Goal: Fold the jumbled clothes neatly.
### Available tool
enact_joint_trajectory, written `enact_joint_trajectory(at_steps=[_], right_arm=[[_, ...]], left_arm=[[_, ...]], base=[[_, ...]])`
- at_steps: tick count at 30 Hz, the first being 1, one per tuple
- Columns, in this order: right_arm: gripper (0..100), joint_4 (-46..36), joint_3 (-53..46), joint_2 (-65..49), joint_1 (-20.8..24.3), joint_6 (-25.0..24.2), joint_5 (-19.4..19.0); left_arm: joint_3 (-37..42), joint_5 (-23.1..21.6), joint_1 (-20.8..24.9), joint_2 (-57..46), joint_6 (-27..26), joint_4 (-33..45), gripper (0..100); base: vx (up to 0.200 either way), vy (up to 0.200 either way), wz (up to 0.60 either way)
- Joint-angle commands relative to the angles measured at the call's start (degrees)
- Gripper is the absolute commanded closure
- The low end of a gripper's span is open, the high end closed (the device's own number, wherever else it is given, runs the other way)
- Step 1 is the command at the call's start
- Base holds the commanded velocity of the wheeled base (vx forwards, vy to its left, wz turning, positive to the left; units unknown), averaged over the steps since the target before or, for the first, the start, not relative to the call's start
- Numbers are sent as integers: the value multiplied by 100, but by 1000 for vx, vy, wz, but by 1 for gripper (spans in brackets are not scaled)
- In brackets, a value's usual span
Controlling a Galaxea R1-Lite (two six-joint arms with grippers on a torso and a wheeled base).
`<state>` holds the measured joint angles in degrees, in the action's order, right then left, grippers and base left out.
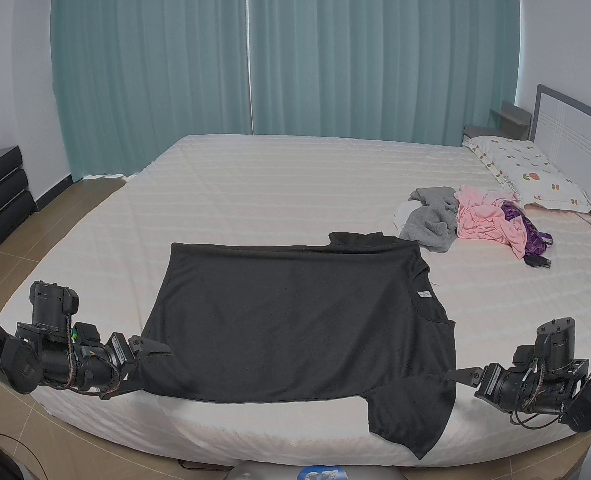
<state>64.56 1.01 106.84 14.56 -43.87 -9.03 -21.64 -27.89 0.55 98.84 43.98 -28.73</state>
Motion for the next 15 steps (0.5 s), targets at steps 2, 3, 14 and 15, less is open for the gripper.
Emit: enact_joint_trajectory(at_steps=[2, 3, 14, 15], right_arm=[[0, 13, -101, 127, 3, 2, -2], [0, 13, -101, 127, 3, 2, -2], [0, 21, -101, 206, 3, 2, 7], [0, 21, -101, 215, 3, 2, 7]], left_arm=[[-7, 56, -213, 689, -505, -9, 0], [-7, 65, -231, 733, -566, -1, 0], [-42, 135, -310, 1041, -786, -1, 0], [-42, 179, -310, 1067, -795, -1, 0]], base=[[0, 0, 0], [0, 0, 0], [0, 0, 0], [0, 0, 0]])
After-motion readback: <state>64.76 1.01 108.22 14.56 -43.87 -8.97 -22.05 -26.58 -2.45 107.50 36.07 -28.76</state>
